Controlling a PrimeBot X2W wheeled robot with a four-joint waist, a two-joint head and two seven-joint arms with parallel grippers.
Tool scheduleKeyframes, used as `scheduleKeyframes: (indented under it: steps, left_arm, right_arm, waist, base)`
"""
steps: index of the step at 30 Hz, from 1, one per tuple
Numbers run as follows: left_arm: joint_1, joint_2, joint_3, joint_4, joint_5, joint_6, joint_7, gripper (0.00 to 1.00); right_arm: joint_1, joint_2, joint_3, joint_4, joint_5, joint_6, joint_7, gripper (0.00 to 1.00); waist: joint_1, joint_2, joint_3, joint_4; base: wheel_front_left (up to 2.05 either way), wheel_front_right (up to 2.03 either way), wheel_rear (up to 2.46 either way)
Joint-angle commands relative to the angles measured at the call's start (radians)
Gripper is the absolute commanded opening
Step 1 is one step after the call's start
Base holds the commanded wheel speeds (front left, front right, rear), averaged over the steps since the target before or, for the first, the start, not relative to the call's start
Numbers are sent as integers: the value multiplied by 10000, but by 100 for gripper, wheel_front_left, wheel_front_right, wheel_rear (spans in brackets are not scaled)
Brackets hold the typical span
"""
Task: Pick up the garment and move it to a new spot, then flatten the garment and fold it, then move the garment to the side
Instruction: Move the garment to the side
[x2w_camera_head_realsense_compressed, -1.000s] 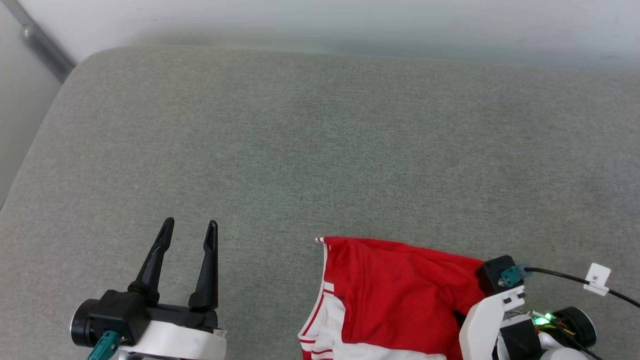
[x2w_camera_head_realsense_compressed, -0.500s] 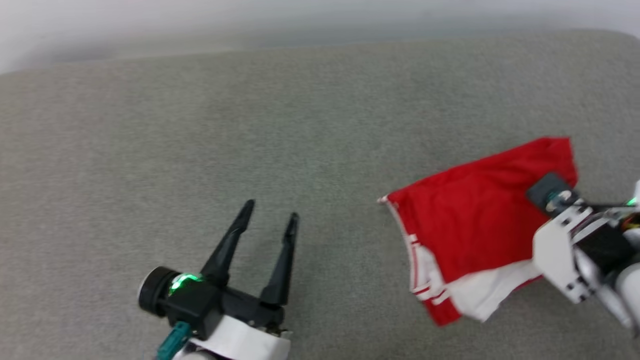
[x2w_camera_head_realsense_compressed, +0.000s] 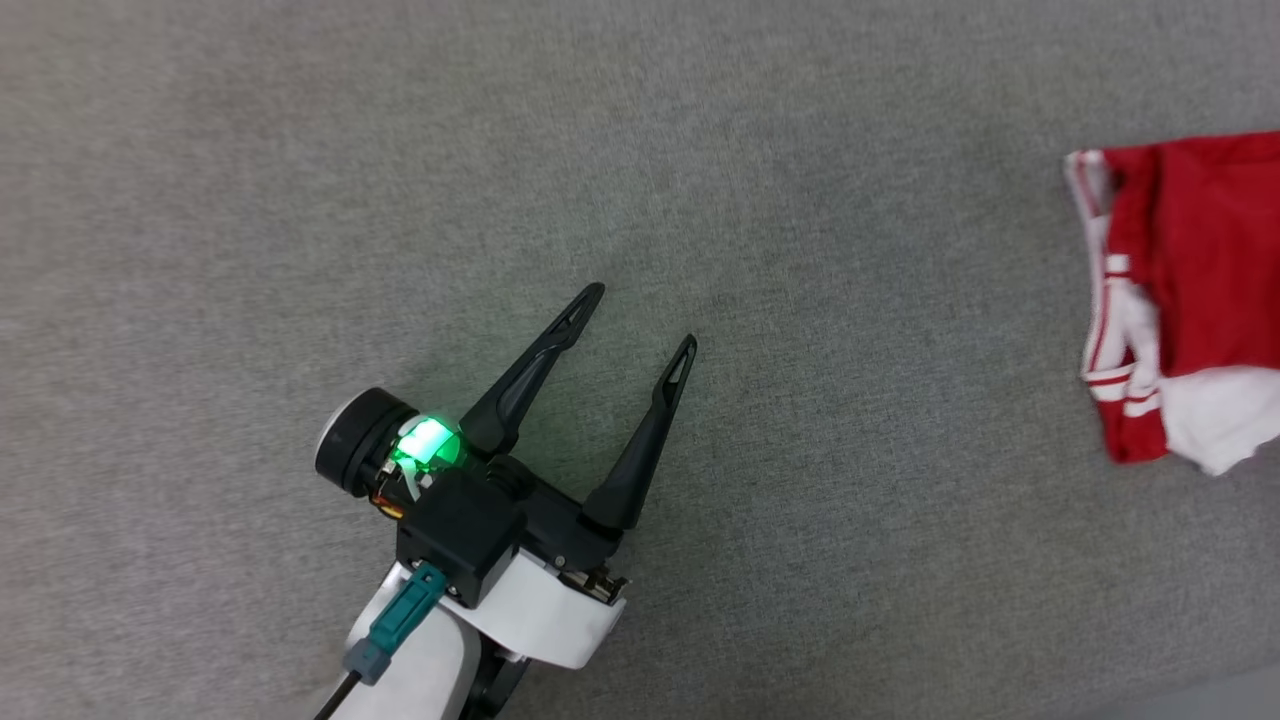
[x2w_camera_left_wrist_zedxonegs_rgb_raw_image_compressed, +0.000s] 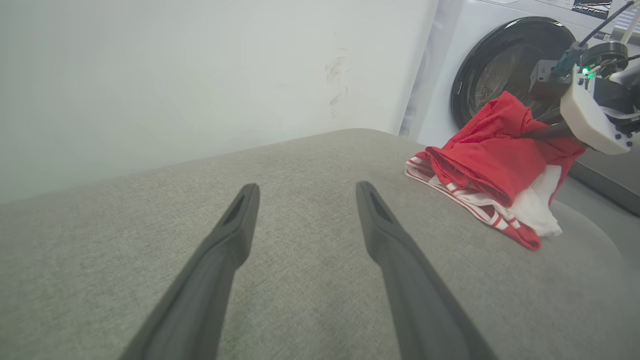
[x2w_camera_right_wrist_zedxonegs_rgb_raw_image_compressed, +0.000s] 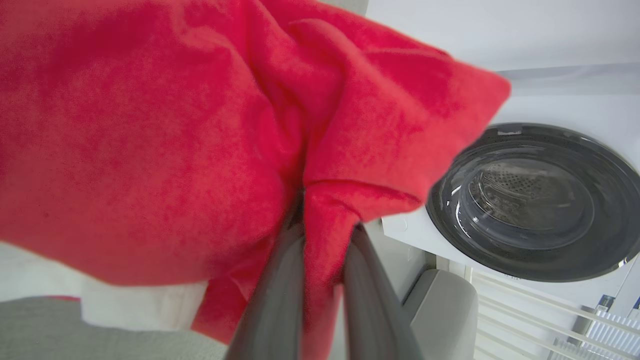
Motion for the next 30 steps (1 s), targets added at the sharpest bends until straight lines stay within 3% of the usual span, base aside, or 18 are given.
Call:
scheduleKeyframes:
  steps: [1, 9, 19, 20, 21, 22, 30]
  left_arm:
    - [-134, 57, -34, -59, 9, -15, -21, 100]
    - [-618, 339, -268, -164, -19, -15, -21, 100]
    - [-789, 293, -344, -81, -128, -15, -21, 100]
    - [-771, 263, -307, -74, -136, -15, -21, 100]
    - [-735, 222, -263, -62, -151, -15, -21, 100]
    - [-682, 194, -213, -49, -166, -15, -21, 100]
    - [36, -213, 745, 121, -356, -5, -21, 100]
  right_arm:
    - [-69, -100, -101, 115, -105, -16, -117, 0]
    - [-105, -435, -1369, 2105, -380, -18, -1538, 0]
    - [-266, 369, -3037, 3268, -1429, -18, -2738, 0]
    - [-294, 413, -3192, 3292, -1552, -18, -2841, 33]
    - [-316, 467, -3348, 3345, -1677, -18, -2847, 95]
    - [-313, 539, -3404, 3352, -1781, -18, -2887, 100]
    - [-794, 1510, -3718, 2625, -2061, -16, -3608, 100]
  waist:
    - [-1, 0, 573, -325]
    - [-1, 0, 1188, -232]
    - [-1, 0, 1217, 152]
    - [-1, 0, 1159, 188]
    - [-1, 0, 1078, 218]
    - [-1, 0, 981, 241]
    - [-1, 0, -575, 359]
  base:
    - [0, 0, 0]
    - [0, 0, 0]
    - [0, 0, 0]
    - [0, 0, 0]
    - [0, 0, 0]
    - [0, 0, 0]
    - [0, 0, 0]
